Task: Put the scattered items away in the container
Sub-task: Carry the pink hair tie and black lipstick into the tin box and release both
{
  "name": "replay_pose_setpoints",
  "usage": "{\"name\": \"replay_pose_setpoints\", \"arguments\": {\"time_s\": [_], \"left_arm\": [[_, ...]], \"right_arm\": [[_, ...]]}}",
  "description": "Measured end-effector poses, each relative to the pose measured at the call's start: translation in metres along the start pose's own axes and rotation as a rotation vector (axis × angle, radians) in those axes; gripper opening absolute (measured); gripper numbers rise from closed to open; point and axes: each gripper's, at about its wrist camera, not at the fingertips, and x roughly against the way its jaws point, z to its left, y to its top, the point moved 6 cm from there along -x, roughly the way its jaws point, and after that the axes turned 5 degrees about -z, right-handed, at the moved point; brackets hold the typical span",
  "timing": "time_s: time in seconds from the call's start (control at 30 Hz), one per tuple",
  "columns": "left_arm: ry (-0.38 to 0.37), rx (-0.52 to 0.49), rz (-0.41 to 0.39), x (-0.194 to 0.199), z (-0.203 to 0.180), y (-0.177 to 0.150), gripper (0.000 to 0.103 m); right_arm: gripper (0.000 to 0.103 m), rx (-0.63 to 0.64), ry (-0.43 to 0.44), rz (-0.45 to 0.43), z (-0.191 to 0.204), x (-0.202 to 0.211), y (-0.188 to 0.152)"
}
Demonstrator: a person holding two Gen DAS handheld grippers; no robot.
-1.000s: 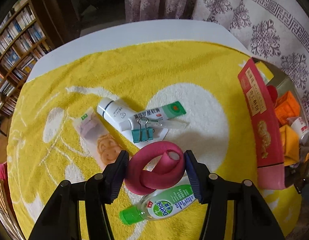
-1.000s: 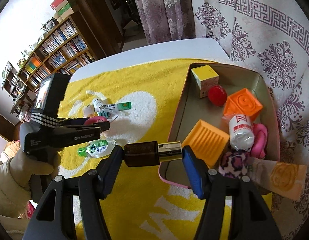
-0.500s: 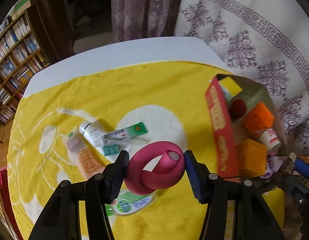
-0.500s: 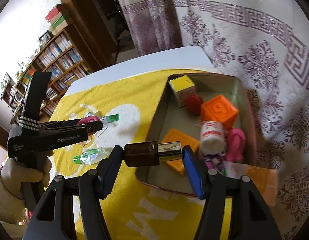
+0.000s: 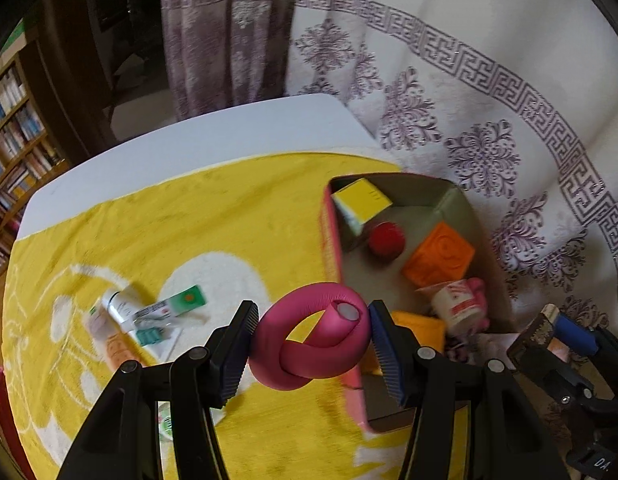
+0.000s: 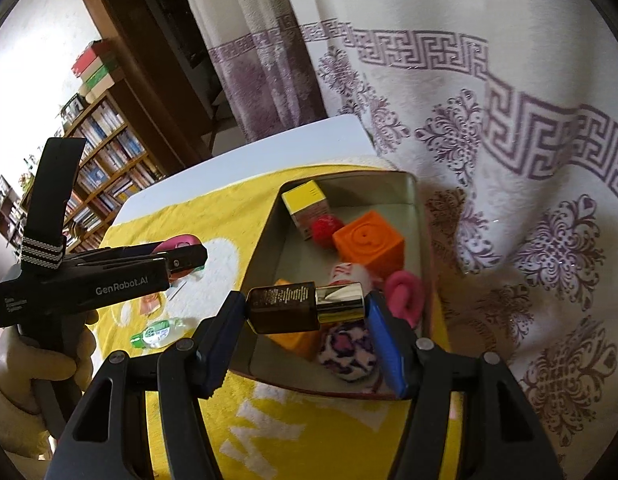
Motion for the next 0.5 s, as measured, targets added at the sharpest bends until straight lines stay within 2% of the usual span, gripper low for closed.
{"name": "replay_pose_setpoints", "arguments": {"time_s": [0.5], "left_arm": [[-0.05, -0.03, -0.024, -0.004, -0.045, 0.035, 0.058]], "right_arm": [[0.065, -0.01, -0.002, -0.018, -0.025, 0.006, 0.014]]}}
